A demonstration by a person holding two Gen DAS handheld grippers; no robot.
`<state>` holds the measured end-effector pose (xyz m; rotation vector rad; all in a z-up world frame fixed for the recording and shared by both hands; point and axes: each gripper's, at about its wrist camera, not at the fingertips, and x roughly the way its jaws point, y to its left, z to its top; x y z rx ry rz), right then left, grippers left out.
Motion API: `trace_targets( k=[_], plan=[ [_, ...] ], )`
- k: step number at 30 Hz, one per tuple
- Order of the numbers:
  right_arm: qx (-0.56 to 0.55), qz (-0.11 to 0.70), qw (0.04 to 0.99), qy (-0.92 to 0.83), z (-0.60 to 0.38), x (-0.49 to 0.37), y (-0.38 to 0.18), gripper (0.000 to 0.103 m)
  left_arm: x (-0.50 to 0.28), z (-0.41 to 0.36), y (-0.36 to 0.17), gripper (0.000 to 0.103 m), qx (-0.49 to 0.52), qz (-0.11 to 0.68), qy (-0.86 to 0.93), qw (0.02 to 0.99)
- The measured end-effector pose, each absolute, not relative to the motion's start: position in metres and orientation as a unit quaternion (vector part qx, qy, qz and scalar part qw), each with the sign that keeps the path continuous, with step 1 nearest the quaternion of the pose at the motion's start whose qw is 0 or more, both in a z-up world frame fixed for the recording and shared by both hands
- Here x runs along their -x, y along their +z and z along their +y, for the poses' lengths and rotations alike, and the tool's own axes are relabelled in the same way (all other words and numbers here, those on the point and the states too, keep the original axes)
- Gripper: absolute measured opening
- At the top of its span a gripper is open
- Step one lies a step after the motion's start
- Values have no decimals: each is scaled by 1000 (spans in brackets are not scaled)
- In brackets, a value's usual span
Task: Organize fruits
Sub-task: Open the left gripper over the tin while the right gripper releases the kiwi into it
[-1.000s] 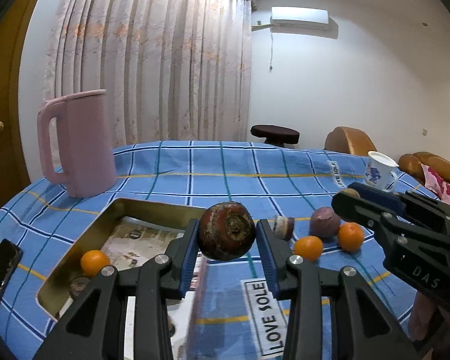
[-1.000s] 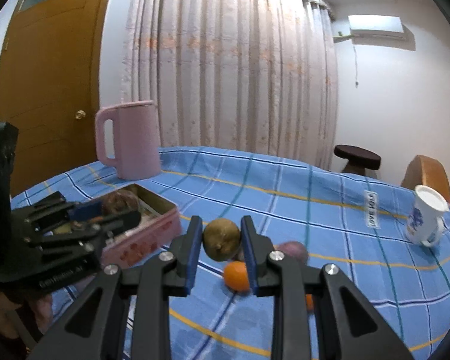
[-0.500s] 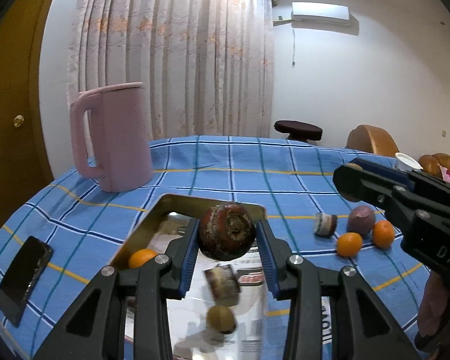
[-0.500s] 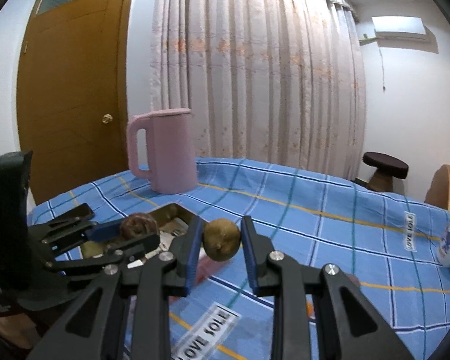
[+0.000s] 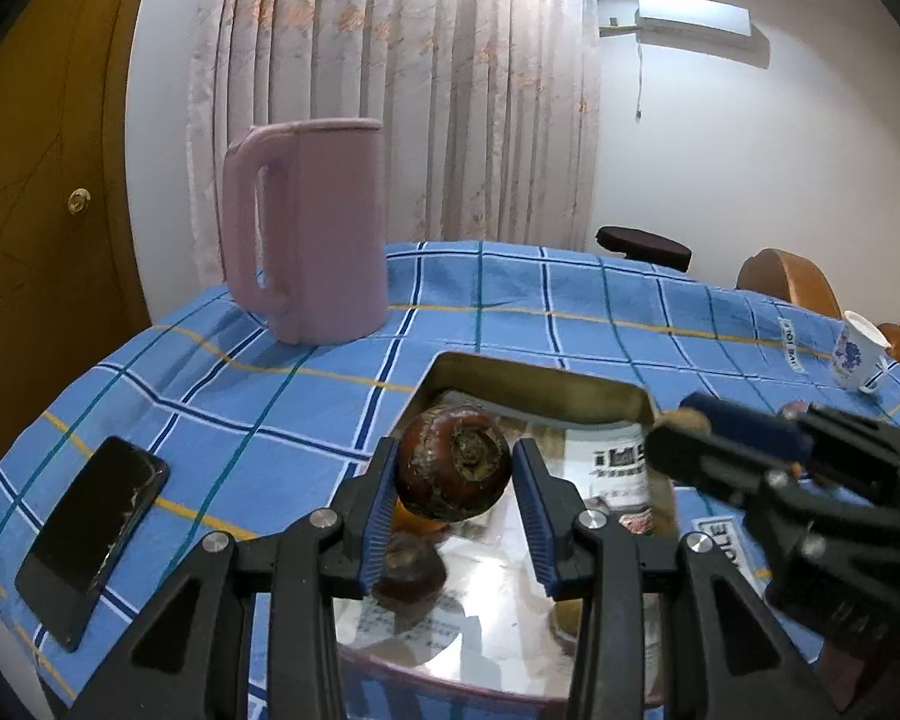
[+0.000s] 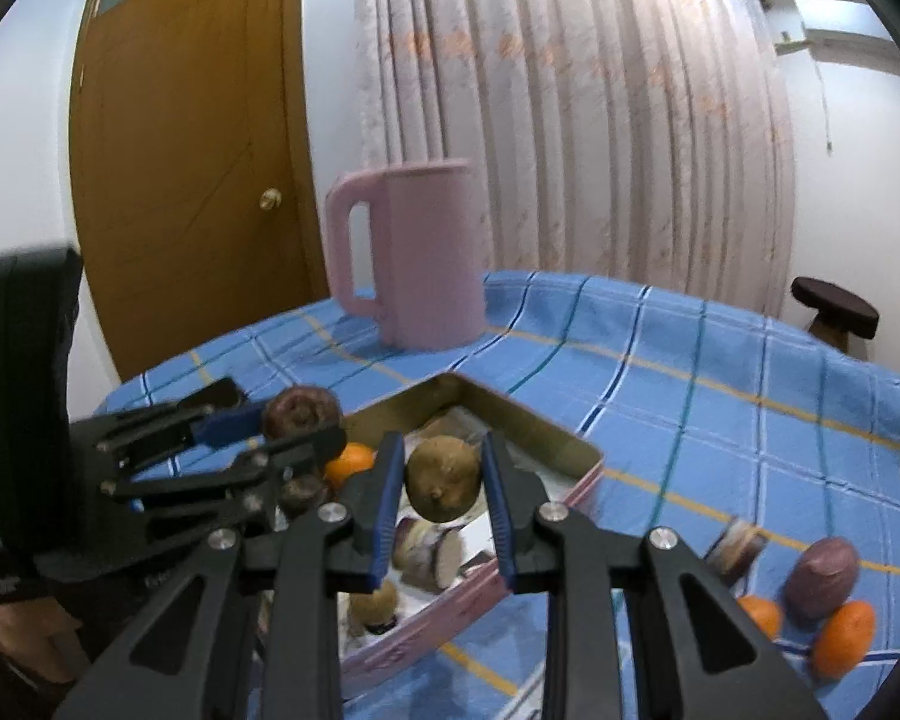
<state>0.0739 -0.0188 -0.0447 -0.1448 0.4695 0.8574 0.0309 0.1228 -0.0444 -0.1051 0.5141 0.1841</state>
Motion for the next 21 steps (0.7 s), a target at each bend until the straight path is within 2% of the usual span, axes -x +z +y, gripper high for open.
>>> trace_targets(
  k=[12,13,15,16,17,21],
  plan=[
    [100,267,849,446,3,-65,-68,30,-27,132,-55,41,60,275,111,953],
    [103,264,850,445,3,-64,-68,33,-26,132,-54,41,64,274,109,953],
    [104,253,854,443,0,-59,-66,47,-24,131,-52,46,65,273,116,953],
    [104,250,857,439,-2,-58,-65,50,-23,129,-50,52,64,269,115,954],
    [104,246,859,437,-5,-57,-64,52,-22,127,-49,55,64,265,114,955],
    [98,228,880,404,-40,-57,-57,57,-22,107,-40,57,57,254,94,961]
  ],
)
